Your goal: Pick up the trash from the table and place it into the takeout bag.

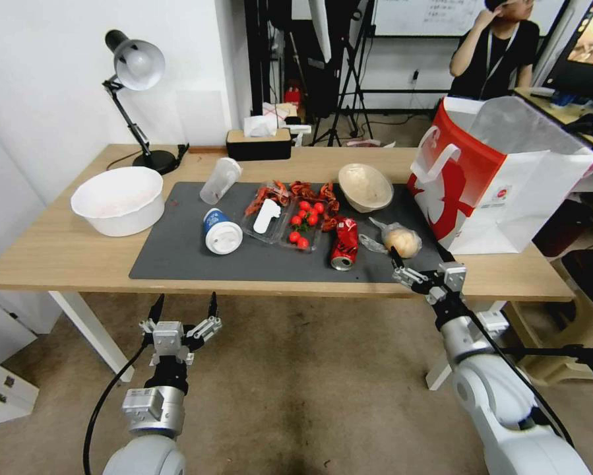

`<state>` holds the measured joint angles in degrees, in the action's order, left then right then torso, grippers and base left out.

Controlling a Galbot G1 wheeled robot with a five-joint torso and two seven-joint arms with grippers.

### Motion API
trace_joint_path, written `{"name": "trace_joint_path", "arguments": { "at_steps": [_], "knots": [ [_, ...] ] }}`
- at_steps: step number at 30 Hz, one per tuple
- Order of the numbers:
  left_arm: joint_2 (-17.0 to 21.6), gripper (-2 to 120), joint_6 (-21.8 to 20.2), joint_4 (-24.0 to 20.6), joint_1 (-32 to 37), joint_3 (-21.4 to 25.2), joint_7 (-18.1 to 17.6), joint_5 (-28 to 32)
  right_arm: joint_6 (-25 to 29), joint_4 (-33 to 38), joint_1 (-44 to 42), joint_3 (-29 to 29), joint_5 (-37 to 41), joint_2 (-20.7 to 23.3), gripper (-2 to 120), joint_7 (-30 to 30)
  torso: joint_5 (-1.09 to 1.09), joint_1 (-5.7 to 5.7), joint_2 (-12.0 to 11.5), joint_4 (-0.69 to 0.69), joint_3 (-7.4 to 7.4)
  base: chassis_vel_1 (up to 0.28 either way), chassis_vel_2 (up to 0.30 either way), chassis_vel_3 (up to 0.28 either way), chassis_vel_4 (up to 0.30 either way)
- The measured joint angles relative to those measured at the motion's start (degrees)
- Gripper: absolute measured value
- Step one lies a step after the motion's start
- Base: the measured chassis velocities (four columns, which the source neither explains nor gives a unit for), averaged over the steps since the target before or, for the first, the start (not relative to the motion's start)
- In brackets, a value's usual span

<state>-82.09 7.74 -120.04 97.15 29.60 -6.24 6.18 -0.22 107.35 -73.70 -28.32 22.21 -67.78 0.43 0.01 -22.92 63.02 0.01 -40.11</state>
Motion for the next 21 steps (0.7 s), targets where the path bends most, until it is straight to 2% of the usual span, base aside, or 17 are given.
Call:
{"name": "trace_joint_path", "arguments": {
  "at_steps": [6, 13, 21],
  "knots": [
    [0.21, 100, 0.00, 0.31, -0.36, 0.06, 0.01, 0.26, -2.34, -4.12, 4.76, 2.52, 2.69, 0.91, 100, 0.76, 0.00, 0.00, 0.00, -0.01, 0.00, 0.000, 0.000, 0.000, 0.000],
    [0.68, 100, 0.03, 0.90, -0.40, 0.11, -0.09, 0.69, -9.11, -4.75, 6.49, 3.13, 3.95, 0.51, 100, 3.78, 0.00, 0.01, 0.00, -0.02, 0.00, 0.000, 0.000, 0.000, 0.000],
    [0.86, 100, 0.22, 1.33, -0.48, -0.01, -0.17, 0.92, -10.00, -6.09, 7.92, 2.93, 5.05, 0.55, 100, 3.75, 0.00, 0.01, 0.00, -0.02, 0.01, 0.000, 0.000, 0.000, 0.000]
  ]
}}
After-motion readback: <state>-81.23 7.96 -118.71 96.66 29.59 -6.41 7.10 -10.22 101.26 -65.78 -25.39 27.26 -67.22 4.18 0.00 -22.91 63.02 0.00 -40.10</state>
